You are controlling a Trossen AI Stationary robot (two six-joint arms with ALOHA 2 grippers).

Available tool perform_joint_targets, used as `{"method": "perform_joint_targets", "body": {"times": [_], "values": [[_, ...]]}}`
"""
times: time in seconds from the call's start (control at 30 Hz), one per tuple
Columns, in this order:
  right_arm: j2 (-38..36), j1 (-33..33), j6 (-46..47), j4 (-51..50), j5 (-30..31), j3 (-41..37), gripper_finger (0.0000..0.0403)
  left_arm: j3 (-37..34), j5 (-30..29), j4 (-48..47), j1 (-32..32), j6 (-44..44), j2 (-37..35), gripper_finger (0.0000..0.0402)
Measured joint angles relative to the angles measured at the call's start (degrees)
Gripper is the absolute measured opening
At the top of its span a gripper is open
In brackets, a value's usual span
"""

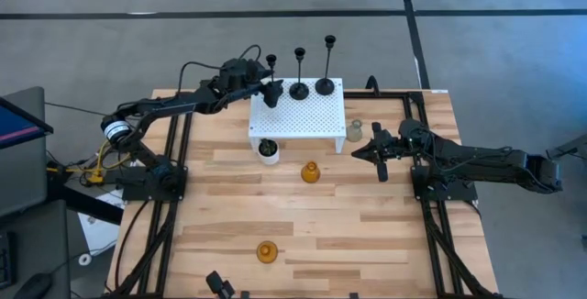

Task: Pick & Place candle stick holders
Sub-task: Put the top yellow glass candle holder on the shelf

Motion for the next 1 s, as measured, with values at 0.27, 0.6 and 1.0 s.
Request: {"method": "perform_joint_targets", "body": {"times": [0.27, 0.6, 1.0], "values": [[0.0, 0.0, 0.0, 0.0, -0.2, 0.0, 0.0000, 0.0, 0.0, -0.4, -0.8, -1.8, -2.8, 0.0260], [0.0, 0.0, 0.0, 0.0, -0.2, 0.0, 0.0000, -2.4, 4.8, -7.0, -1.6, -1.8, -12.0, 0.0260], [0.0, 0.0, 0.6, 0.0, -0.2, 0.0, 0.0000, -13.5, 14.5, -14.7, -5.9, -5.9, -27.6, 0.0247]]}}
